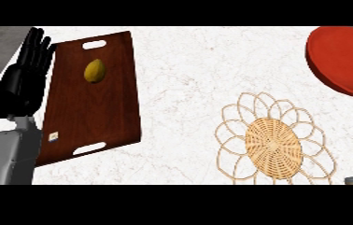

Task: Pick the tomato from the placemat and place it in the bowl

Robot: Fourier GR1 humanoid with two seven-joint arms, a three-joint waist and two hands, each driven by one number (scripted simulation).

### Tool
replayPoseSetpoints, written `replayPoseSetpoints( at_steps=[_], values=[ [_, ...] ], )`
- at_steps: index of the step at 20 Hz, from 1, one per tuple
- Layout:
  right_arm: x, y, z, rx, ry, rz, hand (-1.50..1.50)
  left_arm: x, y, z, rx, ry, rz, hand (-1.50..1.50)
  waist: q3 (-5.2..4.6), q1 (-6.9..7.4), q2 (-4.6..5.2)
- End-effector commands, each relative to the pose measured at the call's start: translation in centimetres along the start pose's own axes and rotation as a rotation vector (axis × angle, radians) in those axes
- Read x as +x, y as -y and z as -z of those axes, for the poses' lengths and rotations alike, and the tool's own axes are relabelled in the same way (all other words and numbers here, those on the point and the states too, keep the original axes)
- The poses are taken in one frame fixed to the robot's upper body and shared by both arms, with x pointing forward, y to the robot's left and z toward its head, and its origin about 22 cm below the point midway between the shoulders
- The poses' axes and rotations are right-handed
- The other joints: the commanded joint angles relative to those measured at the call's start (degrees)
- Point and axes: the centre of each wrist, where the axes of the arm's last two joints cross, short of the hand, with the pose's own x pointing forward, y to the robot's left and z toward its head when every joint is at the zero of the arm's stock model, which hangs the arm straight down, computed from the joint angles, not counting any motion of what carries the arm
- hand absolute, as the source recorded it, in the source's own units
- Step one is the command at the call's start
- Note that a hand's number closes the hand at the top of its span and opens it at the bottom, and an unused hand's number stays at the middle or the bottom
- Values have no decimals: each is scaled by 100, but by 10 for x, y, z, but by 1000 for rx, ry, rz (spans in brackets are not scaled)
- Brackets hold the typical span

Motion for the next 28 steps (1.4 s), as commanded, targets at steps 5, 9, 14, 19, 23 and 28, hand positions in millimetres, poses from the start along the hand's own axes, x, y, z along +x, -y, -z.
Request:
replayPoseSetpoints(
  at_steps=[5,9,14,19,23,28],
  values=[
    [2,-20,12,1,55,328,-150,-3,2,-3,3,-3,-5,0,9,-4,15],
    [-1,-25,12,-177,108,430,-150,-5,-5,-2,12,-18,-7,0,10,-78,8],
    [-17,4,-15,-389,99,515,-150,-11,-5,-10,17,-4,2,0,23,-29,49],
    [-41,21,-50,-489,20,584,-150,-5,-7,-6,20,14,-4,0,41,-70,92],
    [-44,39,-66,-516,12,644,-150,-3,-1,-4,9,0,-20,0,54,-20,106],
    [-63,45,-96,-538,25,683,-150,-1,-4,-4,16,22,-15,0,81,-99,118]
  ],
)
